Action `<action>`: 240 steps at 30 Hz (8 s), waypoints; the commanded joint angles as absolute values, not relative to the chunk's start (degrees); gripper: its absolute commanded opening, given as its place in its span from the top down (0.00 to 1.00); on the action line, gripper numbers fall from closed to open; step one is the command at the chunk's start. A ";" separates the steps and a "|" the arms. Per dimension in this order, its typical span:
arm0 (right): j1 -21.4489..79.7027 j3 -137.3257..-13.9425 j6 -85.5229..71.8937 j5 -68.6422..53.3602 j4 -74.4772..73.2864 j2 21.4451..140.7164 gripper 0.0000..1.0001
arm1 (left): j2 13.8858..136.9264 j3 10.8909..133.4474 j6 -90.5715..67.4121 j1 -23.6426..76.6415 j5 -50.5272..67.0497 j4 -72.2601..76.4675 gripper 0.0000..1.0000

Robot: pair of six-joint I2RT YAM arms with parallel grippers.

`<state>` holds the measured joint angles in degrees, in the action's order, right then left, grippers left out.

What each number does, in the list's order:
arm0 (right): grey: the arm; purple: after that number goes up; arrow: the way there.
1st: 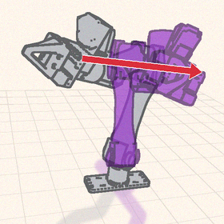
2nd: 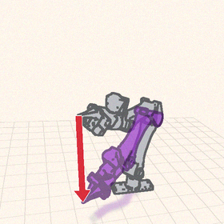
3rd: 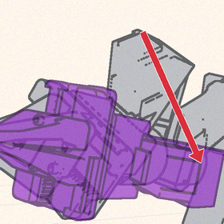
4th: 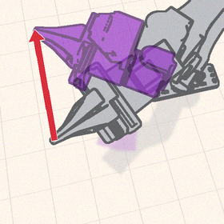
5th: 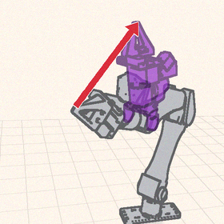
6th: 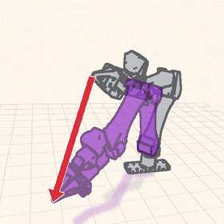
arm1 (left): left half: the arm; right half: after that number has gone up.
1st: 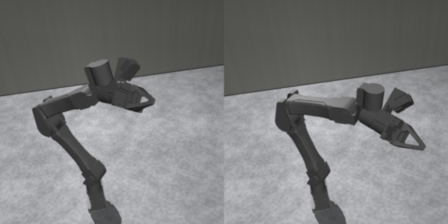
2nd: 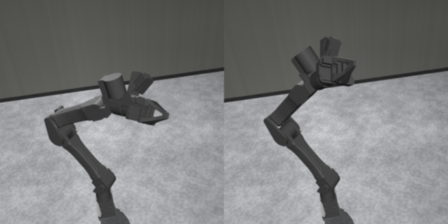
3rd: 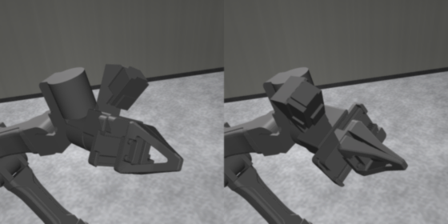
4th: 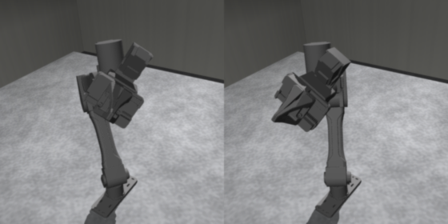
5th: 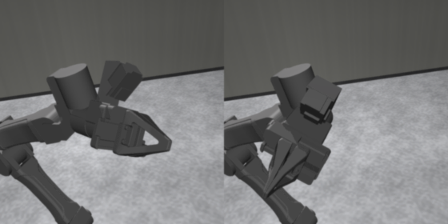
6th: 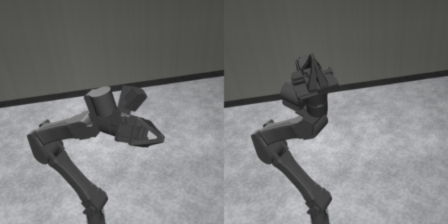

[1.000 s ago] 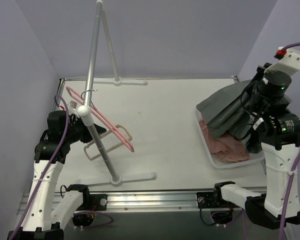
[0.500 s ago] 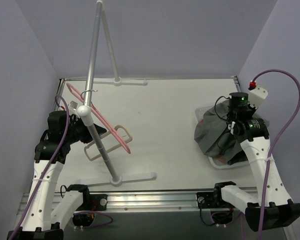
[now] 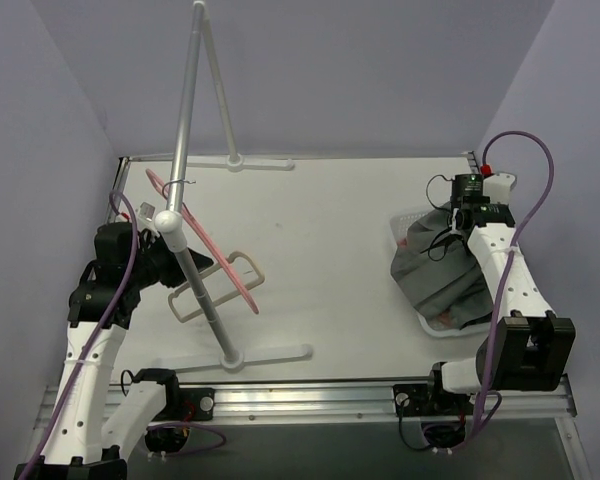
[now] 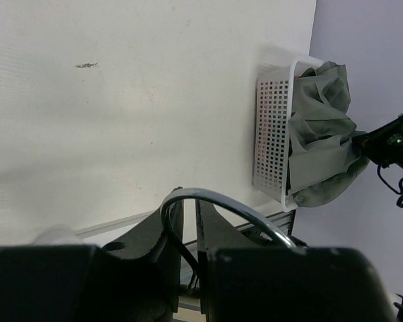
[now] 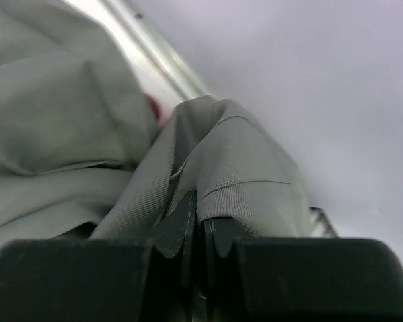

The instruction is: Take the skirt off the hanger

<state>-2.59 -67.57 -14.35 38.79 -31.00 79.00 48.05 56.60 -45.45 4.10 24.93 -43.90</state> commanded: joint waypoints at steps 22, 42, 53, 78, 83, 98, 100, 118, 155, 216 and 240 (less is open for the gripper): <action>8.52 -72.34 -13.35 37.47 -34.98 84.29 1.00 | 46.76 56.60 -46.67 4.57 27.07 -41.66 0.98; -5.45 -67.24 -14.94 11.16 -37.09 105.74 0.78 | 44.91 55.99 -47.02 4.66 25.84 -42.63 0.98; 4.74 -81.29 -23.90 27.33 -51.57 93.54 0.00 | 46.85 58.62 -42.98 4.66 22.33 -45.88 0.98; 36.20 -100.38 -17.22 -39.80 -30.52 80.51 0.00 | 53.61 70.66 -31.73 4.66 12.40 -56.86 0.98; 42.52 -102.30 -19.86 -42.36 -24.79 82.96 0.07 | 54.14 71.19 -31.03 4.66 11.78 -57.30 0.98; 53.26 -106.71 -15.91 -39.90 -31.29 95.18 0.25 | 55.37 72.69 -30.32 4.75 13.09 -57.13 0.98; 54.14 -105.82 -16.00 -39.73 -30.76 95.10 0.33 | 55.81 73.03 -30.15 4.66 13.27 -57.13 0.98; 53.88 -103.18 -17.05 -27.70 -29.62 95.89 1.00 | 55.11 74.35 -32.86 4.57 8.54 -60.72 0.06; 47.63 -143.87 -2.38 -14.33 -33.22 111.27 1.00 | 45.61 65.48 -36.47 4.57 9.49 -62.75 0.04; 55.81 -129.12 -5.09 -4.92 -19.87 88.08 1.00 | 43.16 65.83 -37.62 4.66 13.01 -63.81 0.02; 55.90 -98.09 -12.92 3.43 -17.84 74.62 0.57 | 41.40 62.49 -39.11 4.66 12.92 -61.52 0.03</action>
<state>55.92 -99.44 -12.05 -0.16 -17.80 76.16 42.15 62.59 -38.54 4.47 12.64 -63.59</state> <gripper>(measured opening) 0.387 0.969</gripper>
